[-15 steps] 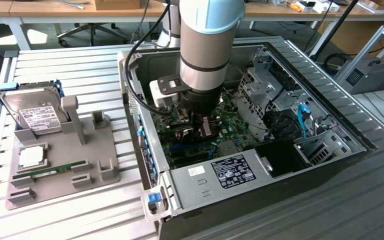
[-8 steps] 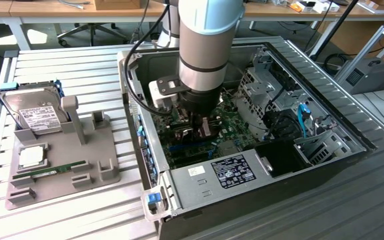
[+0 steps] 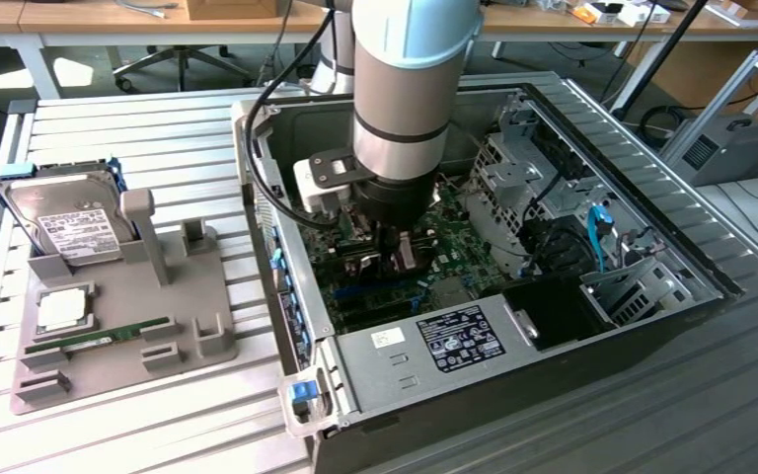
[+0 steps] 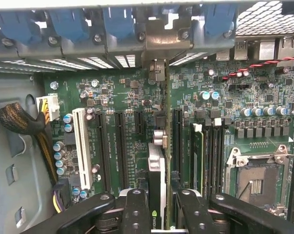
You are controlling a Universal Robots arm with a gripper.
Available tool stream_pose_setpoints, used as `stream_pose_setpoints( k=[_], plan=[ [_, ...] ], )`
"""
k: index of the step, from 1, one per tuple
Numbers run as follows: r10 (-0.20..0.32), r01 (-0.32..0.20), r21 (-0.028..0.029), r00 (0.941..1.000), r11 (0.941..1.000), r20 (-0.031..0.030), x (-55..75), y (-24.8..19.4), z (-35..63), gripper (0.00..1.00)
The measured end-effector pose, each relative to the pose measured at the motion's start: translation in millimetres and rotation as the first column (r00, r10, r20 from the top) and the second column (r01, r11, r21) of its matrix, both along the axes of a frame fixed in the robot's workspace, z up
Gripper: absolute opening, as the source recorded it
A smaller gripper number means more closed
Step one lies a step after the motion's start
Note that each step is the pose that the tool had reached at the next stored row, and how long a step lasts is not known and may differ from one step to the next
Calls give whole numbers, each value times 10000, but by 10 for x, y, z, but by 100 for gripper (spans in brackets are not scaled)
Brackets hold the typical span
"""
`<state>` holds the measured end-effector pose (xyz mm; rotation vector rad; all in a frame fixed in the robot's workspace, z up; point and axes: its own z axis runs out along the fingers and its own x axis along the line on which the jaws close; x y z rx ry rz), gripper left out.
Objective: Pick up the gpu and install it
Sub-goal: 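Insert the gpu into the slot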
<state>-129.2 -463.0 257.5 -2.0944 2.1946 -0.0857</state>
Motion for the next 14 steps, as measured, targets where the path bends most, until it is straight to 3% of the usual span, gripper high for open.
stream_pose_setpoints(
  k=[14],
  plan=[
    [156, -156, -1, 9999, 9999, -2, 12, -2, 1, 27]
  ],
)
